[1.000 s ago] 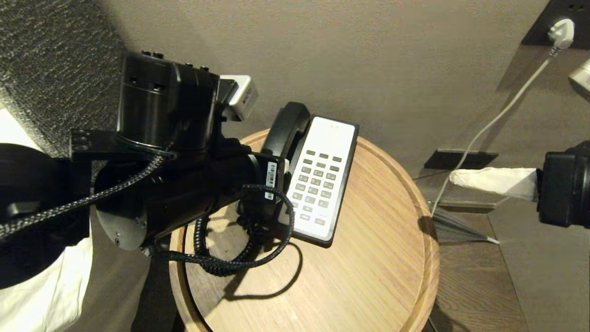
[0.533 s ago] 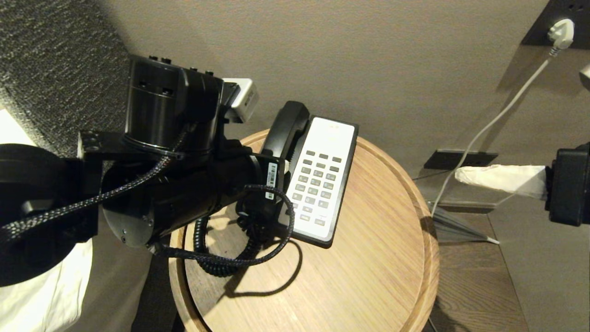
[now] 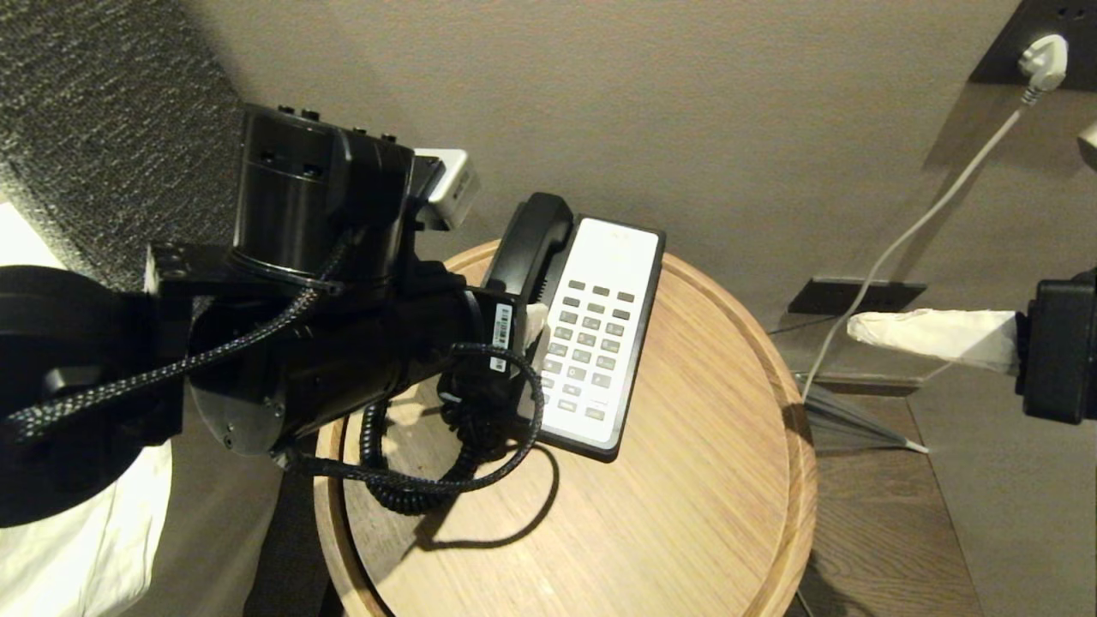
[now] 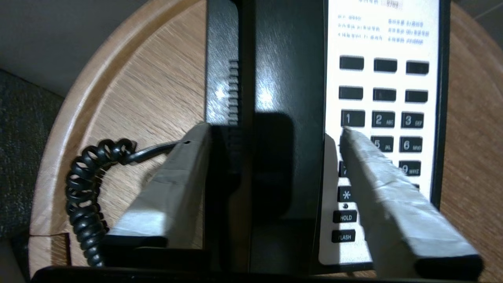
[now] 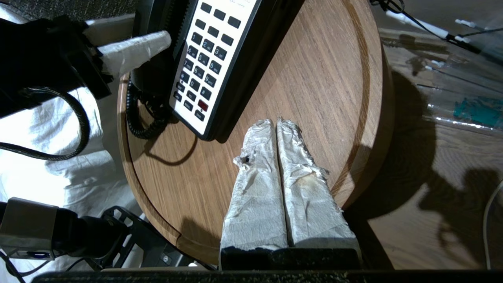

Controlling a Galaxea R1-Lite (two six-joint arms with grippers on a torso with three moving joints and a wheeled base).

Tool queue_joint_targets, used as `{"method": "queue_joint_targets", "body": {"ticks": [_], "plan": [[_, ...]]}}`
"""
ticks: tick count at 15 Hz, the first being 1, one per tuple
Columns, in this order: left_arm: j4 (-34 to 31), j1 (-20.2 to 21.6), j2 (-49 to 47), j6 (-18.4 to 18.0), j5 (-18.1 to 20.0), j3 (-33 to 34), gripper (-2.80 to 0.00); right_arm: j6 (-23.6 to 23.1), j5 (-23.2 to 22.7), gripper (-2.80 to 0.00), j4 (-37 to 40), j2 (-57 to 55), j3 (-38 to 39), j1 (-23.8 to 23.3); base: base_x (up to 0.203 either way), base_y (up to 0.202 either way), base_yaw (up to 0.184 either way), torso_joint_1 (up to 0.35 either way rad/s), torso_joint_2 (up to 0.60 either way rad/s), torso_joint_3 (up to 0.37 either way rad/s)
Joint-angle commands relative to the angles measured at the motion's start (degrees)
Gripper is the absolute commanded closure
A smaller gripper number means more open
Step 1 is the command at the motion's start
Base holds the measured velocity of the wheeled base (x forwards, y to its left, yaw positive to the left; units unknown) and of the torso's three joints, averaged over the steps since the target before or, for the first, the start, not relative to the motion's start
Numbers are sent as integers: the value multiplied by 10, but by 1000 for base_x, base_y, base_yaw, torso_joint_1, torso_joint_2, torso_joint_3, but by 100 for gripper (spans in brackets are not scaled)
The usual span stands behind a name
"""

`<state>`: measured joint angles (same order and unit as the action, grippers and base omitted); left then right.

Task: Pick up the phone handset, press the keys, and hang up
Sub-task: Put the handset back, then end the call using the dial pad

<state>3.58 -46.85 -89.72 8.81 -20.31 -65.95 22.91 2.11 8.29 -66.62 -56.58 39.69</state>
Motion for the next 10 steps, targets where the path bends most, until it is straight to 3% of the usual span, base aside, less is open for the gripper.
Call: {"method": "queue_joint_targets", "body": {"ticks": [1, 8, 9, 10], "plan": [[3, 0, 14, 0, -3, -7, -280, 1, 0, 0, 1, 0, 5, 0, 0, 0, 0, 0, 0, 0], [-2, 11, 122, 4, -2, 10, -280, 2, 0, 0, 4, -4, 18, 0, 0, 0, 0, 0, 0, 0], [-4, 16, 138, 4, -1, 17, 0, 1, -1, 0, 4, -6, 18, 0, 0, 0, 0, 0, 0, 0], [-4, 18, 157, 6, 0, 31, 0, 1, -2, 0, 1, -12, 16, 2, 0, 0, 0, 0, 0, 0]]}}
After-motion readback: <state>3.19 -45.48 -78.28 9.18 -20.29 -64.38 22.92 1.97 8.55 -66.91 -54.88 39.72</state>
